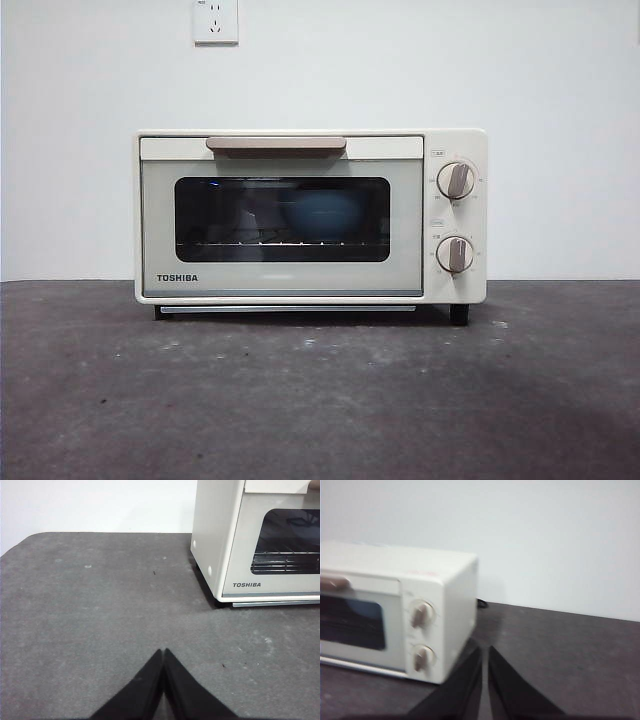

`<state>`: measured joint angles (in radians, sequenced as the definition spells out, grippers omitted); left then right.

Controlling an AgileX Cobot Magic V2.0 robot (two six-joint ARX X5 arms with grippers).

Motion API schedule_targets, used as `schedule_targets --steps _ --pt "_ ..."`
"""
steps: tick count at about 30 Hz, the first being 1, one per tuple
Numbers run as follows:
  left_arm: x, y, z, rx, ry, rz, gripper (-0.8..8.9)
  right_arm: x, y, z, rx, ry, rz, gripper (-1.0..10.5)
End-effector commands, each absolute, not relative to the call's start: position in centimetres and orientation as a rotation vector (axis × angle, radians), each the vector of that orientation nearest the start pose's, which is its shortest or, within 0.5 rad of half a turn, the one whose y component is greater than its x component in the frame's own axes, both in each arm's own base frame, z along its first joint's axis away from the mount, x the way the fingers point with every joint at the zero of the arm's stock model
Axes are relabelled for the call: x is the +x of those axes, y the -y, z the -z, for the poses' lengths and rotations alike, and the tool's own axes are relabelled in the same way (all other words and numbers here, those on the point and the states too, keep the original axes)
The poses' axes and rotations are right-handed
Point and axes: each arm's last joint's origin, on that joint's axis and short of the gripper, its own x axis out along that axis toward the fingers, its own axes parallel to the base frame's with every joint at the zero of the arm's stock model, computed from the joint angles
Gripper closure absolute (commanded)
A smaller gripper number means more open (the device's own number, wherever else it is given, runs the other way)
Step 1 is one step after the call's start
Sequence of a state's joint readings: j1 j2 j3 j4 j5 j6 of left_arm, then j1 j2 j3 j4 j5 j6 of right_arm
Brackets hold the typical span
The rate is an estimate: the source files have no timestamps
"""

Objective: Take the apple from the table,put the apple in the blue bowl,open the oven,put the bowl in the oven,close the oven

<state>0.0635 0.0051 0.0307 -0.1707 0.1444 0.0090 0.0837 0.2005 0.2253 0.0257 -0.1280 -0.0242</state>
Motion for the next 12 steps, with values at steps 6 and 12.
schedule_targets --steps 6,12 --pt "9.6 -0.2 -15.0 -0.013 -0.158 0.079 8.06 9.6 -0.8 -19.1 -0.055 0.059 -0.145 9.4" --pt "9.6 -0.2 -15.0 -0.013 -0.158 0.079 8.06 9.8 -0.8 -16.5 -0.042 -0.005 -0.147 9.4"
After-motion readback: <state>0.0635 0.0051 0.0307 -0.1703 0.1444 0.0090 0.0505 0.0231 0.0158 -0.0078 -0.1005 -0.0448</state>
